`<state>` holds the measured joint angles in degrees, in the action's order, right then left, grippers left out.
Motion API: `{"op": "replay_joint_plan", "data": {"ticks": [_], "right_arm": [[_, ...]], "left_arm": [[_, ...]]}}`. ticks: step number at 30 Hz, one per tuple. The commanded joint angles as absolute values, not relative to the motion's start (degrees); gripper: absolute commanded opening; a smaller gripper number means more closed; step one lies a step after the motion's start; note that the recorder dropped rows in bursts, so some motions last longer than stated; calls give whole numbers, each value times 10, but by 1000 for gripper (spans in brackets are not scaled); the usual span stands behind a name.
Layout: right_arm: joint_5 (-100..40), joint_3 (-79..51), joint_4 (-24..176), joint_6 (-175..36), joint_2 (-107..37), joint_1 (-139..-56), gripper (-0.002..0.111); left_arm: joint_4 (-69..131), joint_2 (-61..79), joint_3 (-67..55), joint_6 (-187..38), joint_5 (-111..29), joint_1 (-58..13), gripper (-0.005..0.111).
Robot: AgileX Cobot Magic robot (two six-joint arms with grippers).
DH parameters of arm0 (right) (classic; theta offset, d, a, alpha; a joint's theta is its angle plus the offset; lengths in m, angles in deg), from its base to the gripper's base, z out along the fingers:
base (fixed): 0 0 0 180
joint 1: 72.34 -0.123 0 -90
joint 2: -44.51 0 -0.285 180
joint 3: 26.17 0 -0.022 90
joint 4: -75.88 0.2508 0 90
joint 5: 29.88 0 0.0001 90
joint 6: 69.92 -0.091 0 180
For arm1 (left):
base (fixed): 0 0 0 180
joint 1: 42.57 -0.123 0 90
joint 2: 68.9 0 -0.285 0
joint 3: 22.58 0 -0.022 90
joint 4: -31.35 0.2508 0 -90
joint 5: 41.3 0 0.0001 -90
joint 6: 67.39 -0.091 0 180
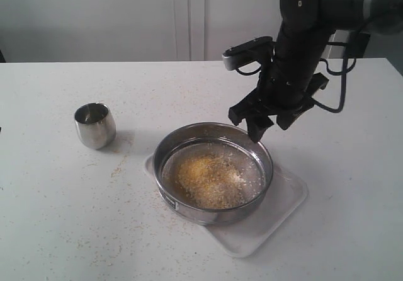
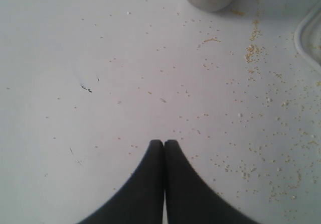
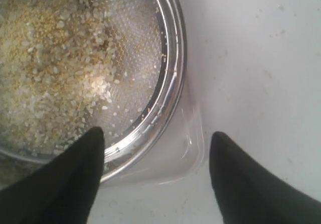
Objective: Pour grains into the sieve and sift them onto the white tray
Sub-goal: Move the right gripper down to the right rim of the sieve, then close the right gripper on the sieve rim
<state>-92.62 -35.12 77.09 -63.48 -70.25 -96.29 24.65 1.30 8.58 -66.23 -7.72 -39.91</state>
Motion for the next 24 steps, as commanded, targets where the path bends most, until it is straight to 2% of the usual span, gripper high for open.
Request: {"op": "replay_joint_plan", "data": {"ticks": [1,19,24], "right_arm": [[-916,-370,773,-641,-736,-963,62],[-838,-377,776,-641,-802,-963,62],[-824,-377,776,-641,-818,-963,55]], "left_arm": [[244,8,89,-662,-71,-395,0],[244,8,89,-662,-71,-395,0],[244,8,89,-662,-71,-395,0]]}}
